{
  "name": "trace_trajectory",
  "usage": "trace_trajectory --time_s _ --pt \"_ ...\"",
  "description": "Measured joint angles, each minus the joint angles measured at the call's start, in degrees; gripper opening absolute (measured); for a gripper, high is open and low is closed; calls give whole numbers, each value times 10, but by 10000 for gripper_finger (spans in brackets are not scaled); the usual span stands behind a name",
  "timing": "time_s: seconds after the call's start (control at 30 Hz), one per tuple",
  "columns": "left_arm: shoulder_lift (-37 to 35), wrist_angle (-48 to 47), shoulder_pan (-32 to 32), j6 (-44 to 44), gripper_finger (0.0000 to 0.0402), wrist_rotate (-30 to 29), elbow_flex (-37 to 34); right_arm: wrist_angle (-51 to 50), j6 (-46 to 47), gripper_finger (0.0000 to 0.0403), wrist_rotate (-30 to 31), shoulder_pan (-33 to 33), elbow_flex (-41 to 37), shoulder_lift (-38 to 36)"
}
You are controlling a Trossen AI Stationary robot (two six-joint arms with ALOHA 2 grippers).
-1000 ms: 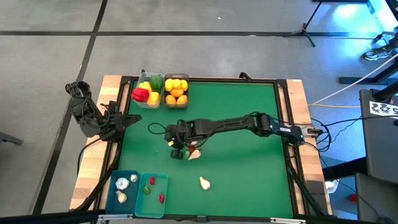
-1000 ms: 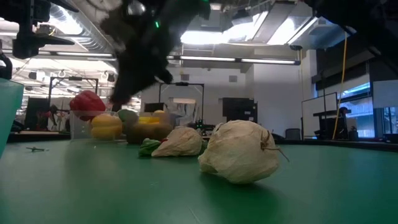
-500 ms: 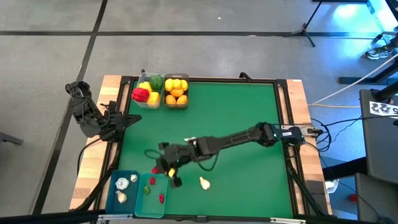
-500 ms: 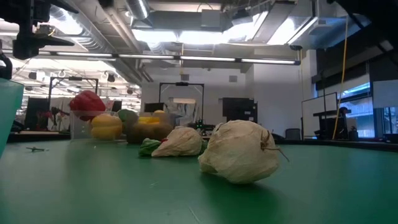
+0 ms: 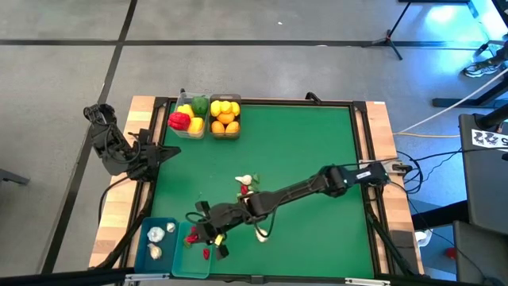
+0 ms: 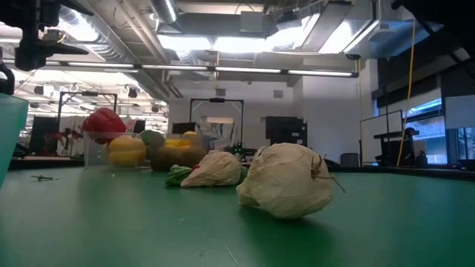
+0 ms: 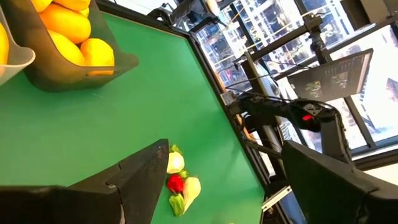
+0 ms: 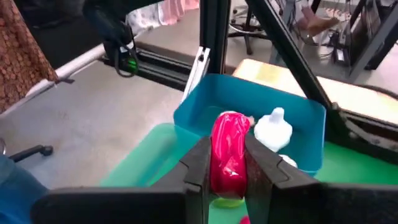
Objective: Sort produce into baskets
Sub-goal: Put the red chili pepper into the green bin, then put the green chili pepper into the green bin
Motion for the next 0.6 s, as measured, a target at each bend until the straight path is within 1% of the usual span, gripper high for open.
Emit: trace_trajectory --time_s 0.23,0.33,0.43,0.6 --pt "0 0 0 -1 306 0 0 -5 4 60 0 0 0 27" --pt "0 0 0 -1 306 0 0 -25 4 72 0 0 0 31" --pt "0 0 0 -1 306 0 0 -27 5 105 2 -3 0 33" --pt "0 0 0 -1 306 -2 0 -30 5 178 6 -4 0 34"
